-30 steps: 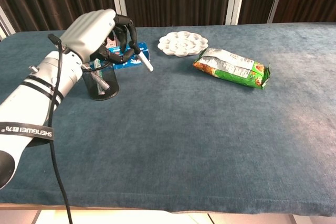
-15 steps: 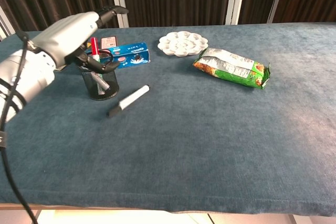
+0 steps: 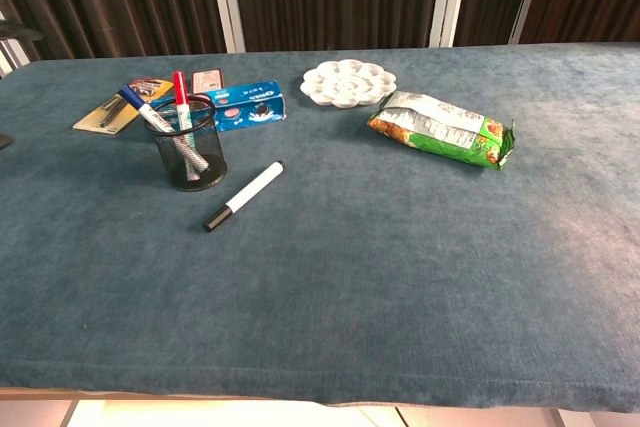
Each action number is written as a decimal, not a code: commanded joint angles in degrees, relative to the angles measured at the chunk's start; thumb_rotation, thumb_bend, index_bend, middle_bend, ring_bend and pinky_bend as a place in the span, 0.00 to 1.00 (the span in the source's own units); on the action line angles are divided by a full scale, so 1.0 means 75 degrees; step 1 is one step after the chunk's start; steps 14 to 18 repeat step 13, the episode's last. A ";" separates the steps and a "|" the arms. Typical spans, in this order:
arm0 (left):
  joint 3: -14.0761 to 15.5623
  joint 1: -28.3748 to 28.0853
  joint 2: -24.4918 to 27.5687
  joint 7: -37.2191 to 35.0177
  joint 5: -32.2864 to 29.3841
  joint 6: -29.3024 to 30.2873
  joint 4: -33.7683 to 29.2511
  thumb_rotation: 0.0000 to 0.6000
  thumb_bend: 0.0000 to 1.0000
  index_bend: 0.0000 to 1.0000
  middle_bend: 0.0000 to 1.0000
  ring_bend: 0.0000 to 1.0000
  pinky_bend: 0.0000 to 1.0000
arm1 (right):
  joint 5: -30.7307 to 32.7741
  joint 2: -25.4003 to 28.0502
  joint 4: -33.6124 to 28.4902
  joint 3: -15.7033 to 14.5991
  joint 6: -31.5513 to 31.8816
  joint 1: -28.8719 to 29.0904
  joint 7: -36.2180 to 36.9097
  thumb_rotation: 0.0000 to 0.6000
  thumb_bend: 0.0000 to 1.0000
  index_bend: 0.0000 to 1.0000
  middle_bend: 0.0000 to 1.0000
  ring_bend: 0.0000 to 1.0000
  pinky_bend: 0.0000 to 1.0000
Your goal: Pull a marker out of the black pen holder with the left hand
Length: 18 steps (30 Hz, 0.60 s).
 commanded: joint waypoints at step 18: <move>0.1376 0.2350 0.0590 -0.1782 0.1164 0.2080 0.1129 1.00 0.30 0.10 0.08 0.00 0.02 | -0.0002 0.0000 -0.0032 0.0000 -0.0009 0.0004 -0.0074 0.75 0.24 0.40 0.28 0.05 0.16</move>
